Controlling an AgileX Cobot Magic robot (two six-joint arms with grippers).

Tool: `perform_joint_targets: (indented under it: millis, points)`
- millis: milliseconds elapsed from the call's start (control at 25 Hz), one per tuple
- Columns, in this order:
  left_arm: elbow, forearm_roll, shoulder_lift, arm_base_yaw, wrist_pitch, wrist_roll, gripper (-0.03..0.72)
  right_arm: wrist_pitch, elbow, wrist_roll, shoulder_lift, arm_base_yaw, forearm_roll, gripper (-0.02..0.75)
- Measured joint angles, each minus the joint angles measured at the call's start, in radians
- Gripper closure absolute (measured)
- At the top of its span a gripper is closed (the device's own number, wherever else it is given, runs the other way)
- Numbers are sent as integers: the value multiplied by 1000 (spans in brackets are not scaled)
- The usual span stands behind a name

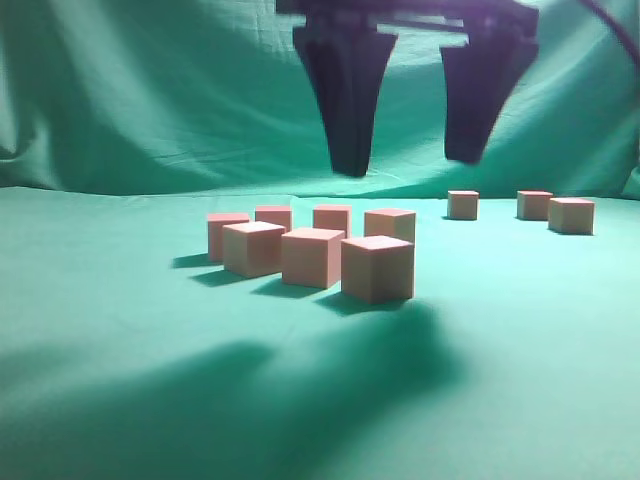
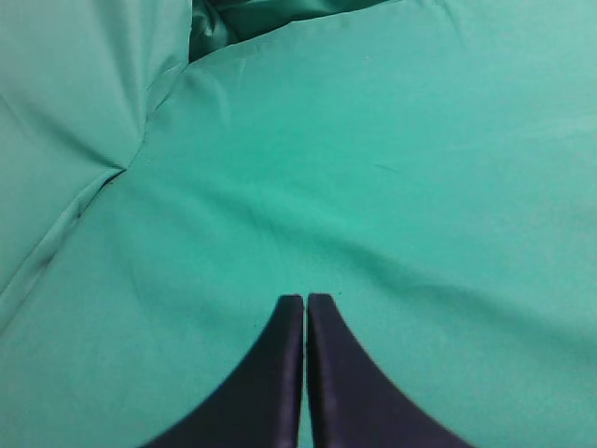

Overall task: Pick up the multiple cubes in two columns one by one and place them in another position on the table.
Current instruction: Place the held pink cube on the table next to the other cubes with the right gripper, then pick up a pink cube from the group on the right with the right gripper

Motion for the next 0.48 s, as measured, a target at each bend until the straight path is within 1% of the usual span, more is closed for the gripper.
perform_joint_targets:
  millis: [80, 120, 160, 280, 360, 440, 480]
  points:
    - [0, 0, 0, 0, 0, 0, 688, 79, -65, -54, 0, 0, -7, 126]
    - [0, 0, 0, 0, 0, 0, 688, 108, -94, -64, 0, 0, -17, 178]
    - [0, 0, 0, 0, 0, 0, 688, 138, -137, -71, 0, 0, -41, 192]
    - [0, 0, 0, 0, 0, 0, 688, 169, -235, -79, 0, 0, -161, 184]
    - [0, 0, 0, 0, 0, 0, 688, 173, -291, -79, -4, -14, -277, 184]
    - [0, 0, 0, 0, 0, 0, 688, 175, -316, -74, -13, -52, -334, 184]
    - [0, 0, 0, 0, 0, 0, 688, 176, -324, -72, -18, -86, -353, 184]
